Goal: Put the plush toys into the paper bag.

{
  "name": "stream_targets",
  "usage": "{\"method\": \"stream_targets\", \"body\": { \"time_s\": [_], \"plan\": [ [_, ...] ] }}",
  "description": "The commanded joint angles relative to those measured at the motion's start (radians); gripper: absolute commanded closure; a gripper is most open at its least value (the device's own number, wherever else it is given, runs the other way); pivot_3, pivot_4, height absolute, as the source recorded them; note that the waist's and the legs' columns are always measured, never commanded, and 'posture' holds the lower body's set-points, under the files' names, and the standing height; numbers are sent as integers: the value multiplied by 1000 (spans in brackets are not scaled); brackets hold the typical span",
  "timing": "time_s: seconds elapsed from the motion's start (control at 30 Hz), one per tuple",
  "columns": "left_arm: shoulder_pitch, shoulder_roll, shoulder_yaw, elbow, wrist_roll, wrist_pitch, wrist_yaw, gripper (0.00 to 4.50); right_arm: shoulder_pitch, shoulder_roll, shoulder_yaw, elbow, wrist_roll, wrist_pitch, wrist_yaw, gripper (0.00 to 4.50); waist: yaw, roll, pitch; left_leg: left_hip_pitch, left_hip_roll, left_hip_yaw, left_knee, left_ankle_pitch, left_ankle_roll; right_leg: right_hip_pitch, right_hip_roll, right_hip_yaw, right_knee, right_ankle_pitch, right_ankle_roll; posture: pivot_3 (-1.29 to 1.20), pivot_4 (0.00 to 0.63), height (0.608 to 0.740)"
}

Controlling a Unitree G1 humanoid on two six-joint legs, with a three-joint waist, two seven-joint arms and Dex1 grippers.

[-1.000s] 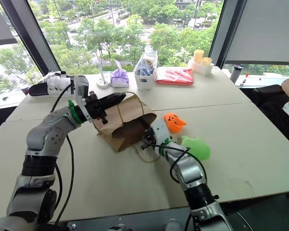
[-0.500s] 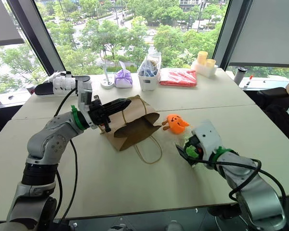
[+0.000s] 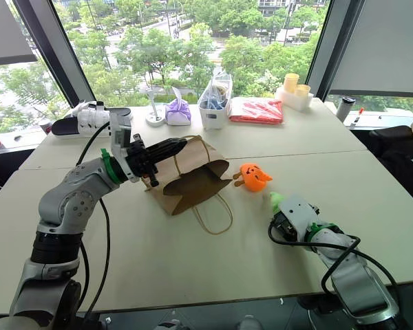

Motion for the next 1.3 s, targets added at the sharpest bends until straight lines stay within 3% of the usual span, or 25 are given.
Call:
{"method": "stream_targets", "body": {
  "time_s": [0.03, 0.17, 0.3, 0.43, 0.57, 0.67, 0.9, 1.1, 1.2, 1.3],
  "plan": [
    [-25, 8, 14, -24, -4, -14, 5, 4500, -4, 4, -55, -7, 2, -42, 8, 2452, -1, 0, 0, 0, 0, 0, 0, 0, 0, 0, 0, 0, 0, 0, 0, 0, 150, 740],
    [-33, 12, 22, -13, -6, -11, 12, 4500, -28, 22, -127, -78, 93, 4, 66, 4454, -1, 0, 0, 0, 0, 0, 0, 0, 0, 0, 0, 0, 0, 0, 0, 0, 150, 740],
    [-65, 8, 43, 6, -39, 13, 25, 4500, -131, 14, -80, -229, 233, 102, 196, 4486, -7, 0, 0, 0, 0, -1, 0, 0, 0, 0, 0, 0, 0, 0, 0, 0, 150, 740],
    [-73, 12, 33, 10, -42, 20, 16, 4500, -269, 77, 41, -206, 264, 136, 215, 4486, -6, 0, 0, 0, 1, -1, 0, 0, 0, 0, 1, 0, 0, 0, 0, 0, 150, 740],
    [-71, 11, 26, -2, -50, 28, 13, 4500, -397, 172, 216, -18, 176, 40, 209, 4486, -3, 0, 0, 0, 0, -1, 0, 0, 0, 0, 0, -1, 0, 0, 0, 0, 150, 740],
    [-66, 16, 25, -21, -67, 48, 9, 4500, -492, 267, 264, 144, 151, -34, 201, 4486, -5, 0, 0, -1, 0, -1, 0, 1, -1, -1, 0, 0, 0, 0, 0, 0, 150, 740],
    [-37, 8, 30, -98, -135, 119, 32, 4500, -658, 443, 314, 462, 98, -207, 204, 4486, -10, 0, 0, -1, 0, -2, -2, 4, -7, -2, 0, 0, 0, 0, 0, 0, 150, 740],
    [-21, 1, 35, -134, -163, 140, 70, 4500, -718, 535, 315, 581, 92, -286, 239, 4486, -12, 0, 0, -1, 0, -3, -2, 4, -7, -3, 0, 0, 0, 0, 0, 0, 150, 740],
    [-26, -10, 54, -125, -169, 136, 103, 4500, -722, 568, 326, 625, 85, -317, 260, 3309, -11, 0, 0, -1, 0, -3, -2, 4, -8, -3, 1, 0, 1, 0, 0, 0, 150, 740],
    [-31, -13, 65, -115, -177, 135, 120, 4500, -712, 574, 344, 629, 61, -323, 271, 1724, -12, 0, 0, -1, 0, -3, -2, 4, -8, -3, 0, 0, 1, 0, 0, 0, 150, 740]
  ]
}}
